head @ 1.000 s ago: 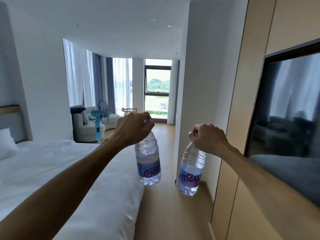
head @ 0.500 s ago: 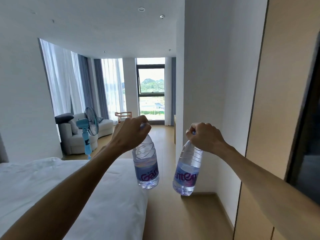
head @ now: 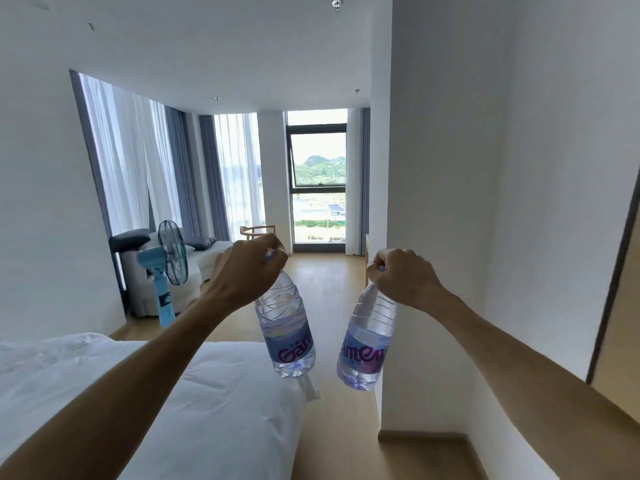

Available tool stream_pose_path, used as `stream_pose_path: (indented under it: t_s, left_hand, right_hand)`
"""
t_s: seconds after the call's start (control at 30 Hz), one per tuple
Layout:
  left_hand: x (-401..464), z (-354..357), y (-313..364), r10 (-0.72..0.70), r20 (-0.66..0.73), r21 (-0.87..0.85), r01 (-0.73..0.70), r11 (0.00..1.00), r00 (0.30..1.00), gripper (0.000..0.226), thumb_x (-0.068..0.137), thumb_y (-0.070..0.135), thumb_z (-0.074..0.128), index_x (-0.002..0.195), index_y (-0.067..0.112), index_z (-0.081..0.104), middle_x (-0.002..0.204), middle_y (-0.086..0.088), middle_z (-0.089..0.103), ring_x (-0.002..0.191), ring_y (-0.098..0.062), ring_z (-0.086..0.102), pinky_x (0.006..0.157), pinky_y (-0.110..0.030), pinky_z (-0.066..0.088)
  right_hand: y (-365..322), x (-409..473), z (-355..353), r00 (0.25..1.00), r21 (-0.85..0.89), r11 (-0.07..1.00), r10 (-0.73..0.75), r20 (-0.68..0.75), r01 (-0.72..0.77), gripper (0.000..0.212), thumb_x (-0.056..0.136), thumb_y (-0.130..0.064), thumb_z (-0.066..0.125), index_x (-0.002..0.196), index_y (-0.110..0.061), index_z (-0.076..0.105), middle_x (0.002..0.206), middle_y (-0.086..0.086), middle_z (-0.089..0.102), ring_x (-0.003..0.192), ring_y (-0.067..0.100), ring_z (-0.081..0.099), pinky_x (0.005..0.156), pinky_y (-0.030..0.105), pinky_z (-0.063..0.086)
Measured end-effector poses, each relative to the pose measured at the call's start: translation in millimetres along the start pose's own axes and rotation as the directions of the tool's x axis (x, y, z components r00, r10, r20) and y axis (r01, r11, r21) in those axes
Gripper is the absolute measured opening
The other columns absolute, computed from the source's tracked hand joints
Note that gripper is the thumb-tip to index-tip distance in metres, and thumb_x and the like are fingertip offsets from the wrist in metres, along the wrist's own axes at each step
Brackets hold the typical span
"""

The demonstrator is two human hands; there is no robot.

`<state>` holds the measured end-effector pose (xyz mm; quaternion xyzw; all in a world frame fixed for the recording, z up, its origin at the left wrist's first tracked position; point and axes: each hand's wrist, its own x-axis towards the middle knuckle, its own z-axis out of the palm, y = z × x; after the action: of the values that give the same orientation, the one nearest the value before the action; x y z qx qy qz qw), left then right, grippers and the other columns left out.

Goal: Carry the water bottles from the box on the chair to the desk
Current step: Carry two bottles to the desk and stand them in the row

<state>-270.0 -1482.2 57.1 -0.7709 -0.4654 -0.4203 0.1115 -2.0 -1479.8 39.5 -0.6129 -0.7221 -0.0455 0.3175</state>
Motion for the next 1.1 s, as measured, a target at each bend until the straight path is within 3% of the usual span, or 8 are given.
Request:
stream_pose_path:
  t_s: [0.1, 0.33, 0.47, 0.67, 0.8, 1.1]
  left_hand:
    - [36, 35, -26, -0.010, -0.021, 0.014, 0.010, 1.000, 1.000, 0.021, 0.095, 0.022, 0.055, 0.101, 0.006, 0.067, 0.082, -0.009, 0.071, 0.054, -0.009, 0.052, 0.057, -0.022, 0.043]
    - [113, 121, -98, -0.037, -0.044, 0.020, 0.038, 0.999, 0.998, 0.024, 0.095, 0.025, 0.052, 0.098, 0.007, 0.067, 0.072, 0.001, 0.060, 0.052, -0.006, 0.050, 0.058, -0.024, 0.042]
    - [163, 175, -150, -0.046, -0.047, -0.022, 0.046, 0.999, 0.998, 0.037, 0.088, 0.037, 0.041, 0.095, 0.010, 0.066, 0.066, 0.003, 0.058, 0.050, -0.005, 0.049, 0.060, -0.029, 0.050]
    - [248, 247, -234, -0.033, -0.030, -0.021, 0.033, 0.999, 0.999, 0.028, 0.092, 0.031, 0.047, 0.093, 0.011, 0.066, 0.061, 0.004, 0.057, 0.049, -0.008, 0.052, 0.057, -0.028, 0.049]
    - [302, 285, -280, -0.038, -0.014, -0.021, 0.038, 0.999, 0.999, 0.026, 0.091, 0.032, 0.047, 0.092, 0.014, 0.065, 0.066, 0.001, 0.062, 0.051, -0.014, 0.055, 0.061, -0.035, 0.056]
    - [401, 393, -368, -0.044, -0.035, -0.021, 0.044, 0.999, 0.998, 0.011, 0.093, 0.022, 0.053, 0.084, 0.019, 0.058, 0.064, 0.005, 0.054, 0.050, -0.002, 0.048, 0.060, -0.028, 0.047]
  right_hand:
    - [18, 49, 25, 1.000, 0.001, 1.000, -0.023, -0.016, 0.023, 0.018, 0.093, -0.030, 0.052, 0.083, -0.018, 0.061, 0.067, -0.006, 0.058, 0.058, 0.005, 0.050, 0.053, 0.019, 0.032]
    - [55, 166, 101, 0.998, 0.014, 0.998, -0.063, 0.003, 0.063, 0.017, 0.094, -0.029, 0.052, 0.082, -0.019, 0.058, 0.062, -0.012, 0.053, 0.057, 0.006, 0.052, 0.053, 0.017, 0.034]
    - [74, 238, 151, 0.998, 0.022, 0.998, -0.066, 0.010, 0.066, 0.018, 0.095, -0.029, 0.053, 0.085, -0.016, 0.061, 0.066, -0.009, 0.057, 0.058, 0.008, 0.055, 0.054, 0.017, 0.036]
    - [96, 353, 205, 0.999, 0.006, 0.999, -0.042, 0.011, 0.041, 0.019, 0.095, -0.030, 0.053, 0.086, -0.015, 0.062, 0.071, -0.003, 0.062, 0.063, 0.013, 0.059, 0.055, 0.019, 0.039]
    - [113, 422, 233, 0.999, -0.007, 1.000, -0.013, -0.038, 0.012, 0.021, 0.095, -0.031, 0.053, 0.092, -0.014, 0.065, 0.077, -0.003, 0.063, 0.064, 0.011, 0.056, 0.053, 0.016, 0.034]
    - [165, 569, 326, 0.999, 0.052, 0.998, -0.044, -0.026, 0.046, 0.016, 0.093, -0.029, 0.055, 0.080, -0.021, 0.056, 0.066, -0.008, 0.056, 0.061, 0.008, 0.052, 0.057, 0.019, 0.034]
